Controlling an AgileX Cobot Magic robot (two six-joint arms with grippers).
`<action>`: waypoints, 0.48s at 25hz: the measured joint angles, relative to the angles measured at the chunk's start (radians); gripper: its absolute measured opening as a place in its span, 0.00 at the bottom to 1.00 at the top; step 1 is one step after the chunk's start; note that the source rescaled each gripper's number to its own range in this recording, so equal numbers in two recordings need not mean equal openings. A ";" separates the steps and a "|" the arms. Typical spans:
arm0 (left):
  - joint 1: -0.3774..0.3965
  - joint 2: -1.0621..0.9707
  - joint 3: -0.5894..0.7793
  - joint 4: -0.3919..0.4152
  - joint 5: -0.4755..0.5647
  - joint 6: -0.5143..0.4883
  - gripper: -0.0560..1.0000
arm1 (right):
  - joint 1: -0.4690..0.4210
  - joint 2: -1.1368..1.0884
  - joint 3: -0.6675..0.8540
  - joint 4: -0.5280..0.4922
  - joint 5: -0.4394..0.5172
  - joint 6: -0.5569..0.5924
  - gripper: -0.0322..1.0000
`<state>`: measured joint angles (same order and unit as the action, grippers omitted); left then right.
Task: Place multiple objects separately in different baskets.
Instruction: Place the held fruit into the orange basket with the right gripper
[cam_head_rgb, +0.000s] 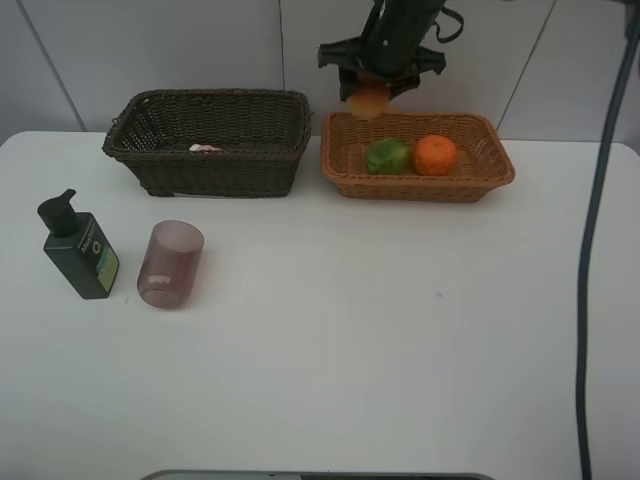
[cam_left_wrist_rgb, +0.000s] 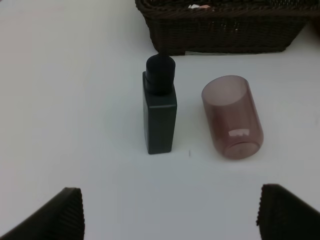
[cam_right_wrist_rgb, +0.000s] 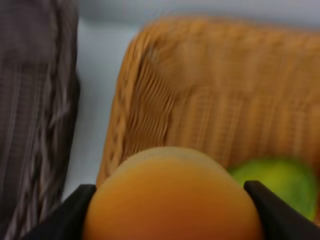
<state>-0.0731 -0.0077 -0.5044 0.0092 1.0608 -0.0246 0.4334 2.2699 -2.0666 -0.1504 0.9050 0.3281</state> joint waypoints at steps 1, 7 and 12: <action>0.000 0.000 0.000 0.000 0.000 0.000 0.82 | 0.000 0.007 0.000 -0.007 -0.011 0.008 0.50; 0.000 0.000 0.000 0.000 0.000 0.000 0.82 | 0.000 0.078 0.000 -0.005 -0.031 0.031 0.50; 0.000 0.000 0.000 0.000 0.000 0.000 0.82 | 0.000 0.107 0.000 0.007 -0.032 0.034 0.50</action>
<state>-0.0731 -0.0077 -0.5044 0.0092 1.0608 -0.0246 0.4334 2.3766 -2.0666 -0.1435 0.8725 0.3623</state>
